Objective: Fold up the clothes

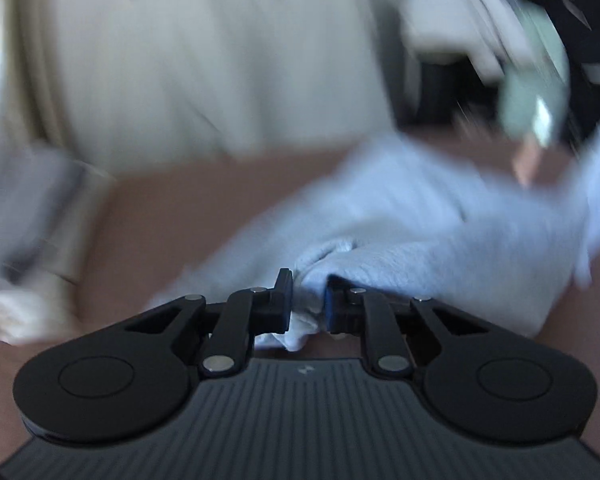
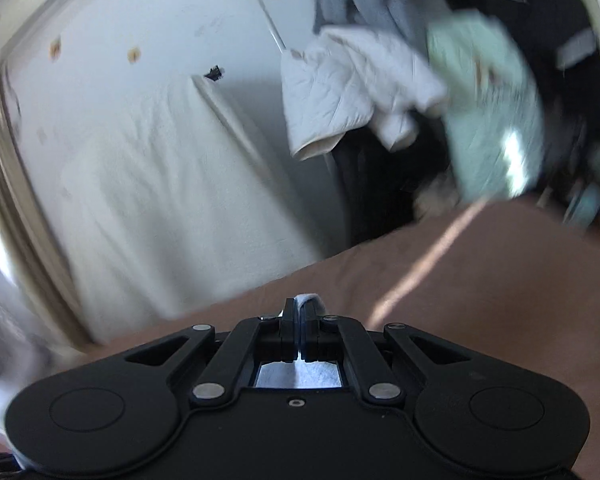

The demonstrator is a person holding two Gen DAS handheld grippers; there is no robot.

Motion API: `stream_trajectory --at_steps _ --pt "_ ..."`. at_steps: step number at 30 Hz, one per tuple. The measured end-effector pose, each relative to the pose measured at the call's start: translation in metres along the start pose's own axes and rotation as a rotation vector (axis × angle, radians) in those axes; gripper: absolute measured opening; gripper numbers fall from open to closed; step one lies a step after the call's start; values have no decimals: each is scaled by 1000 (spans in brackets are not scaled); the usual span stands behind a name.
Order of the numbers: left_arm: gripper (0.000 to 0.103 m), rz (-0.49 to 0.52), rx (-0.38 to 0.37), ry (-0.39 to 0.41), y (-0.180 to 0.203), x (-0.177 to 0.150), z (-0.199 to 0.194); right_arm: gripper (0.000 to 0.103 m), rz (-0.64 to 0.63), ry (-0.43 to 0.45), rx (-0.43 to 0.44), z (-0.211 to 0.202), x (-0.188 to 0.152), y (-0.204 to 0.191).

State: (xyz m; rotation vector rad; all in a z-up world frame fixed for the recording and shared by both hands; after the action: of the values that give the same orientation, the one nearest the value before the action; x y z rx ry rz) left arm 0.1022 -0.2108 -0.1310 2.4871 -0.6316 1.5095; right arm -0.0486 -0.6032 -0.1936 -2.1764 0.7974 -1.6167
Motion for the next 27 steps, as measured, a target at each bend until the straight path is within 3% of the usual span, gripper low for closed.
stream_trajectory --at_steps 2,4,6,9,10,12,15,17,18,19,20,22,24,27 --pt "11 -50 4 53 -19 16 -27 4 160 -50 101 3 -9 8" --pt "12 -175 -121 18 -27 13 -40 4 216 -88 118 9 -18 10" --pt "15 -248 -228 -68 -25 -5 -38 4 170 -123 55 19 -27 10" --pt "30 -247 -297 -319 -10 -56 -12 4 -4 -164 -137 31 -42 10" --pt "31 -230 -313 -389 -5 -68 -5 4 -38 -169 -185 33 -44 11" --pt "31 -215 -332 -433 -1 -74 -3 4 -70 -166 -251 32 -47 15" --pt "43 -258 -321 -342 -17 -44 -15 4 -147 -125 -437 20 -38 33" --pt "43 -328 -262 -233 -46 -18 -26 4 -280 -73 -603 12 -27 44" --pt "44 -350 -226 -184 -61 -7 -30 6 -308 -60 -647 8 -23 48" --pt "44 -368 -190 -147 -75 2 -35 9 -283 -63 -627 8 -21 50" --pt "45 -379 -163 -125 -86 7 -37 9 -216 -79 -548 11 -23 50" --pt "49 -393 -136 -120 -99 7 -32 13 -30 -131 -315 22 -34 40" --pt "49 -420 -113 -149 -104 -4 -18 37 98 -211 -128 36 -52 23" --pt "49 -453 -78 -187 -99 -18 3 39 22 -381 -15 67 -104 -23"
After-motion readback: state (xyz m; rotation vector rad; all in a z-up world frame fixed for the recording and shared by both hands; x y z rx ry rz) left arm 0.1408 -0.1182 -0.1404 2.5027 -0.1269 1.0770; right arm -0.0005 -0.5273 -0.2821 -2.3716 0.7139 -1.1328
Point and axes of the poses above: each gripper's, at about its wrist camera, not at the fingertips, and z roughly the way its jaws point, y to its right, x to its top, the point moved 10 cm from there along z, roughly the way its jaws point, and after that the axes turned 1 degree about -y, right-handed, at the moved point
